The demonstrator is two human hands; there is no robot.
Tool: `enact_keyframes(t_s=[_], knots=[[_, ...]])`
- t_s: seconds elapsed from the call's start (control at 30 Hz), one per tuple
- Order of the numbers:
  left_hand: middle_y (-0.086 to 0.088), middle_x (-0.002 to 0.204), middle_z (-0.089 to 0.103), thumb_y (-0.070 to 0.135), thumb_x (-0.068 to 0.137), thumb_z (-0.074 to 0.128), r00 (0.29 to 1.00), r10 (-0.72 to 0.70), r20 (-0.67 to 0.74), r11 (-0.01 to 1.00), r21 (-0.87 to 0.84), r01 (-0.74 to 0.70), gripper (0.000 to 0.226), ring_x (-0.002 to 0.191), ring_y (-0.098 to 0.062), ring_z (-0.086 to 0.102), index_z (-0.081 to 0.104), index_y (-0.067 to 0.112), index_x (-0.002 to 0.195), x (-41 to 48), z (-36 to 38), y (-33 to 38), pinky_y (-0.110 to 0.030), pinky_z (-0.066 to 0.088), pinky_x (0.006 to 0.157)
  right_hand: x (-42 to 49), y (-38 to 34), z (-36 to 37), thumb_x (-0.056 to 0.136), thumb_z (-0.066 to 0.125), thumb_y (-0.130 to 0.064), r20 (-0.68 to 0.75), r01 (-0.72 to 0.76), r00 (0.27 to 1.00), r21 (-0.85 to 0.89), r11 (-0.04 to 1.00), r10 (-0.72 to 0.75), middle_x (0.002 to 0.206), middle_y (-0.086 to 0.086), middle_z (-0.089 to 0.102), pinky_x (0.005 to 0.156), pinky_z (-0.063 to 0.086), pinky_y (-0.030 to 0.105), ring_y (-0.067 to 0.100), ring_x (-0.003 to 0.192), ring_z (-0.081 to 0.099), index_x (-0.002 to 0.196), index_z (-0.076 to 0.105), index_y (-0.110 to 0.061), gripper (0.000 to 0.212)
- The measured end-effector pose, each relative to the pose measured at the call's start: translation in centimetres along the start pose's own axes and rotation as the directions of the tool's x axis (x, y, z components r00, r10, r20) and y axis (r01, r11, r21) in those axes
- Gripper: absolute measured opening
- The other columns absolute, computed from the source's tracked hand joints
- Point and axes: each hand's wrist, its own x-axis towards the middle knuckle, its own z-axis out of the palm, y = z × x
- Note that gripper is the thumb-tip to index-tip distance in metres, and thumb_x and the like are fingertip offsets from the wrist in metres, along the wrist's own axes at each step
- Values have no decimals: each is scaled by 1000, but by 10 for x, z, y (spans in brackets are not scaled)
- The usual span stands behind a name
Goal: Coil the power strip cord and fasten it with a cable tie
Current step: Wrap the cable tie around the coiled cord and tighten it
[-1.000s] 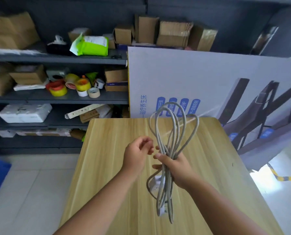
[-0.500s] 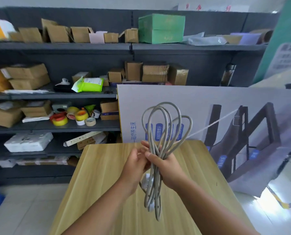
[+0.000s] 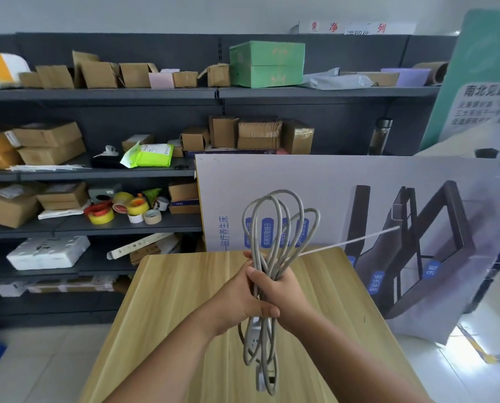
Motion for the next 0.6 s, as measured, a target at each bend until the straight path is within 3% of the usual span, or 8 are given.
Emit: enact_keyframes(t_s=[0.13,0.2,0.27,0.37,0.43,0.5,0.6], knots=[[4,94,74,-12,70,72,999,-17,36,999,37,16,62,98,-13,70,60,26,118,-1,3,5,-27,55,77,0,0,-3,80,69,-20,23,-35,999,-66,997,36,104,4,75,88,57,39,17,101,70,107,72,-26,27],[-4,86,71,-8,71,70,999,-29,-30,998,54,30,49,90,-16,69,63,18,112,0,2,3,-28,55,77,1,-5,-8,78,72,-30,106,-43,993,-102,994,54,104,4,74,89,57,38,15,99,70,108,70,-21,31],[-3,73,63,-8,74,65,993,-29,-112,998,43,34,35,77,-18,64,65,20,94,1,0,0,-29,54,73,5,-14,-17,79,69,-42,215,6,976,-162,987,29,101,4,72,84,54,35,16,95,68,110,66,-14,42],[0,63,55,-3,81,64,967,-22,-253,999,38,32,25,65,-18,56,61,22,83,4,-7,-3,-25,48,63,7,-29,-34,91,58,-47,281,76,960,-308,948,15,117,-6,69,93,48,26,6,112,62,121,61,-24,38],[1,58,52,6,83,67,941,-5,-339,1000,-14,0,11,58,-16,49,66,17,84,5,-13,-5,-27,43,57,9,-33,-48,95,55,-43,266,77,964,-374,924,27,125,-7,64,100,47,29,7,119,58,125,59,-27,34],[2,53,49,7,86,68,919,-8,-394,996,-87,-28,7,52,-16,44,67,13,82,5,-17,-5,-30,40,53,9,-35,-56,101,50,-29,229,30,972,-320,947,47,129,-3,62,99,49,30,9,118,58,128,59,-22,30],[-2,54,44,12,88,66,929,-9,-370,981,-182,-63,23,52,-17,45,60,17,67,5,-20,0,-28,42,48,10,-38,-52,99,35,6,47,56,998,-144,988,-50,112,8,70,86,53,29,15,93,66,105,71,-11,40]])
